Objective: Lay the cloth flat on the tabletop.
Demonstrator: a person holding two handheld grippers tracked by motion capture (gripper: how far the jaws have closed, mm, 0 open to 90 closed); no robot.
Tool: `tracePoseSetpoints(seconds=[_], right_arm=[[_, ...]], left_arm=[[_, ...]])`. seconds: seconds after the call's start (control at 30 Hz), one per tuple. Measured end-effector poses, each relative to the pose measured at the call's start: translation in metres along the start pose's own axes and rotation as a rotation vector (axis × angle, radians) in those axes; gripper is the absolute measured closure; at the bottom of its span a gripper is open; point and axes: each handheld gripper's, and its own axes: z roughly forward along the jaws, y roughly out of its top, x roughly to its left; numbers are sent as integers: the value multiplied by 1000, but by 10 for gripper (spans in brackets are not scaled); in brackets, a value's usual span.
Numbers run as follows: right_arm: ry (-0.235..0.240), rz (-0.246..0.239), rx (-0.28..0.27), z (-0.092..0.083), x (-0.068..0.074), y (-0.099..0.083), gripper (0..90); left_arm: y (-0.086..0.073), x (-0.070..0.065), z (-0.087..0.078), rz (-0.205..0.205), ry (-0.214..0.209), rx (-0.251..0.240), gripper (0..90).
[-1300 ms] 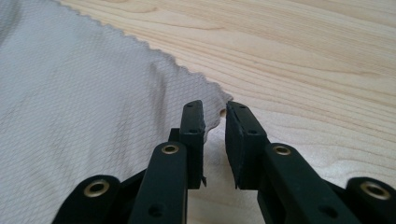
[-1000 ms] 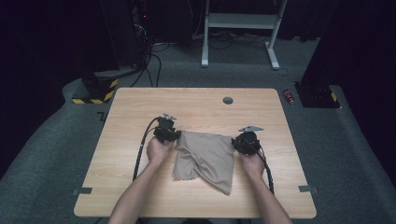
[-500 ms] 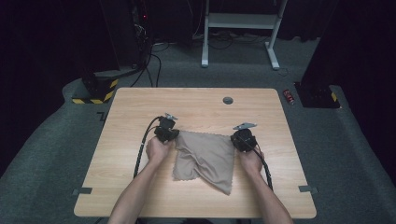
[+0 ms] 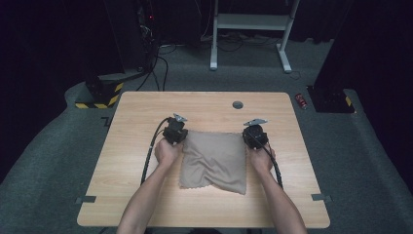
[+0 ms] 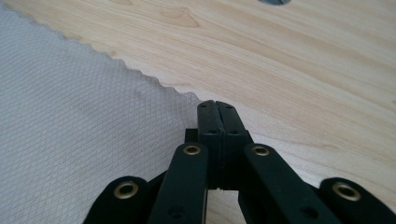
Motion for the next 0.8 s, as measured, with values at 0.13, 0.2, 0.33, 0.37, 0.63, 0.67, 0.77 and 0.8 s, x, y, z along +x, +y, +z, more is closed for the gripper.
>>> tracePoseSetpoints(seconds=[0.13, 0.2, 0.33, 0.37, 0.63, 0.67, 0.77, 0.8], right_arm=[[1, 12, 46, 12, -2, -6, 813], [17, 30, 33, 8, -6, -7, 770], [98, 11, -44, -25, -2, -9, 746], [98, 11, -44, -25, -2, -9, 746], [221, -94, -23, -61, 31, -51, 729], [230, -99, -22, -65, 33, -57, 723], [229, -116, -7, -75, 39, -74, 691], [225, -125, -9, -77, 40, -77, 686]], left_arm=[[-1, 2, 2, -42, -14, 9, 765], [-2, 3, -7, -48, -22, -11, 686], [-12, -2, -31, -50, -67, -37, 590], [-16, -4, -36, -48, -74, -36, 590], [-70, -33, -79, 12, -174, -10, 565], [-77, -36, -84, 9, -177, -9, 565], [-93, -43, -97, 5, -186, -17, 566], [-100, -46, -100, 13, -178, -11, 566]])
